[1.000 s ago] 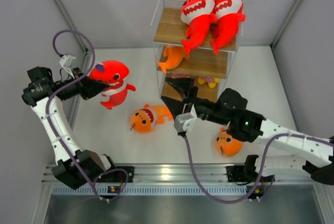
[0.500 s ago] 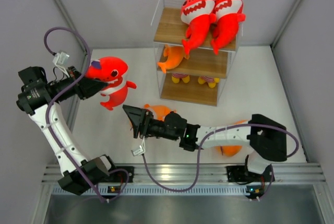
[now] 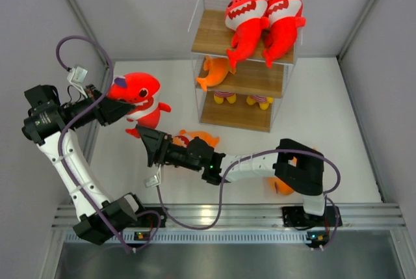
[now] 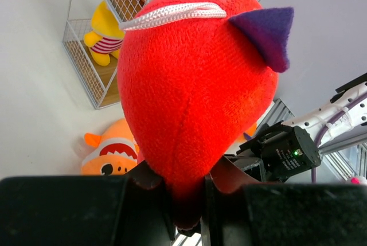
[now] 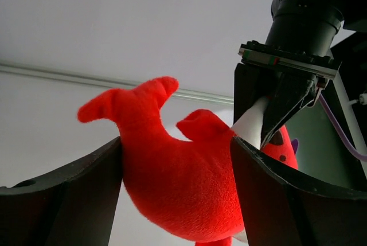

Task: Place and organize the stuffed toys onto the shelf

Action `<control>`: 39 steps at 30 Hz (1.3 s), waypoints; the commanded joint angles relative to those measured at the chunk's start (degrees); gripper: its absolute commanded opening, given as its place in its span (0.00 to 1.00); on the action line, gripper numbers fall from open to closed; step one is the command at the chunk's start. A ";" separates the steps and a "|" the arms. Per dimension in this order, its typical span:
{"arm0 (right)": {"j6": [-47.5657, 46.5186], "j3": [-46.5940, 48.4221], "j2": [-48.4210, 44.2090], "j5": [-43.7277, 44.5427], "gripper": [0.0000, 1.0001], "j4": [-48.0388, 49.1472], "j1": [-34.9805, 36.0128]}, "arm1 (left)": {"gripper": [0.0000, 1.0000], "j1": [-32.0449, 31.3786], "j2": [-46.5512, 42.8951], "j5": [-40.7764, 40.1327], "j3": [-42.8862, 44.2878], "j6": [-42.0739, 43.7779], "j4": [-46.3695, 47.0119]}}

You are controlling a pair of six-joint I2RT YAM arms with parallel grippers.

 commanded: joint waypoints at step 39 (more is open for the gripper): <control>-21.90 40.40 -24.44 20.03 0.01 -76.08 -1.47 | 0.91 0.44 10.40 -13.37 0.53 10.55 -4.38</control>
